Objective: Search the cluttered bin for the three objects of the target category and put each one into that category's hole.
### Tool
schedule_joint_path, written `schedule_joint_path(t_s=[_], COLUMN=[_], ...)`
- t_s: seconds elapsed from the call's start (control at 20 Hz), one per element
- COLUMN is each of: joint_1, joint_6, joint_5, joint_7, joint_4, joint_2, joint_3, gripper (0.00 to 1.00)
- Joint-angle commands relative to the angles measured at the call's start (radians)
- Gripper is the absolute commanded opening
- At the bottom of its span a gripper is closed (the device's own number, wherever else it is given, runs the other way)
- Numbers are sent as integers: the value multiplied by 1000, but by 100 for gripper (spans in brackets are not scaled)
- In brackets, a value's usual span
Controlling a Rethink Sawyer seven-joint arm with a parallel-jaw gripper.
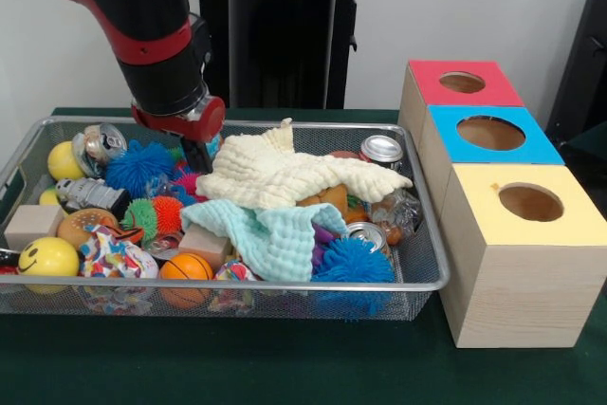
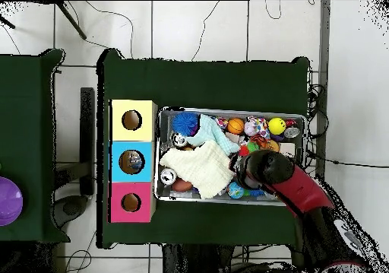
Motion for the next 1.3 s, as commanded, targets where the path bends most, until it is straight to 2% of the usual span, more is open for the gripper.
schedule_joint_path(t_s=[0.05, 0.2, 0.25, 0.6, 0.85, 1.15, 1.3], joint_1=[-39, -56, -59, -67, -54, -7, 4], joint_6=[-64, -61, -62, -127, -98, 53, 164], joint_5=[14, 5, 3, 4, 11, 29, 40], joint_7=[151, 134, 134, 151, 163, 204, 219], joint_4=[67, 80, 83, 156, 139, 4, -147], joint_2=[29, 18, 17, -3, -4, 36, 113], joint_3=[57, 58, 59, 76, 57, 7, -9], gripper=[0, 0, 100, 100, 100, 100, 100])
